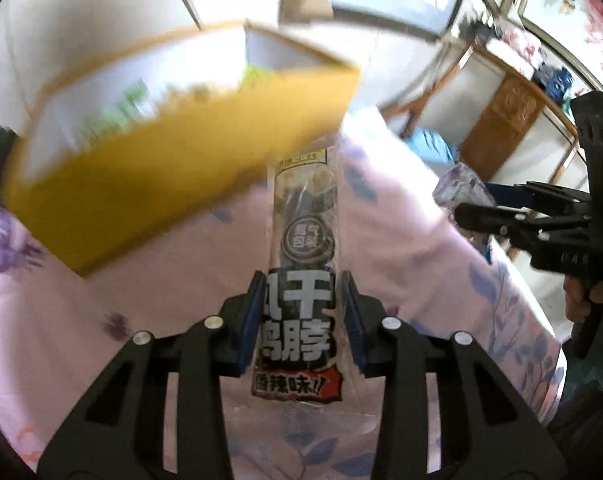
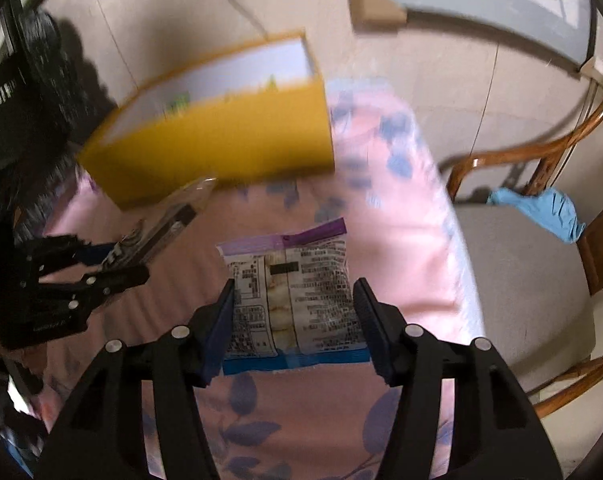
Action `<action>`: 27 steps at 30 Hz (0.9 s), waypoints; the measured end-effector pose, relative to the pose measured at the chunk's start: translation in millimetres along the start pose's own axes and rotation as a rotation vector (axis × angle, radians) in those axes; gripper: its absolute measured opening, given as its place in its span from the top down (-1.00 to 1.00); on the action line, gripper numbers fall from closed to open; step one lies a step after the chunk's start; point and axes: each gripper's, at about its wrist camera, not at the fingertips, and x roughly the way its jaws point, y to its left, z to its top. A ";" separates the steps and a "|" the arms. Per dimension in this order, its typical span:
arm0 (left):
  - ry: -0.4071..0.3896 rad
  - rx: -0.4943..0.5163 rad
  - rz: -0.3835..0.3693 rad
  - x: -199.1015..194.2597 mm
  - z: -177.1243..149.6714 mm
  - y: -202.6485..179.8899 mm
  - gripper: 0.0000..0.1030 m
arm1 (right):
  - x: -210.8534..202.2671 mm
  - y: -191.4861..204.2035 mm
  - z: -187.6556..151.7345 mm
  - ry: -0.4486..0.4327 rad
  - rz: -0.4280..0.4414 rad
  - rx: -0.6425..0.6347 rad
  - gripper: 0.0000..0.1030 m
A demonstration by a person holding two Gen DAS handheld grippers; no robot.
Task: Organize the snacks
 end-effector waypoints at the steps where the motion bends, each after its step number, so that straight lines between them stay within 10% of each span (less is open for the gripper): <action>1: -0.021 -0.002 0.014 -10.3 5.7 1.8 0.27 | -4.8 -0.1 9.1 -0.027 0.009 -0.001 -0.13; 11: -0.268 -0.016 0.177 -67.0 95.8 56.8 0.23 | -29.6 32.5 146.0 -0.361 0.079 -0.099 -0.13; 15: -0.274 -0.058 0.255 -54.2 116.0 83.5 -0.07 | -0.8 40.8 189.0 -0.342 0.141 -0.115 -0.19; 16: -0.273 -0.089 0.333 -47.8 119.8 90.8 -0.75 | 10.0 46.9 198.1 -0.324 0.110 -0.138 -0.64; 17: -0.263 -0.138 0.428 -45.5 122.1 97.7 -0.96 | 15.6 51.7 200.5 -0.312 0.067 -0.142 -0.93; 27: -0.231 -0.208 0.586 -62.6 111.1 86.4 -0.96 | 18.1 60.2 174.7 -0.243 -0.039 -0.200 -0.97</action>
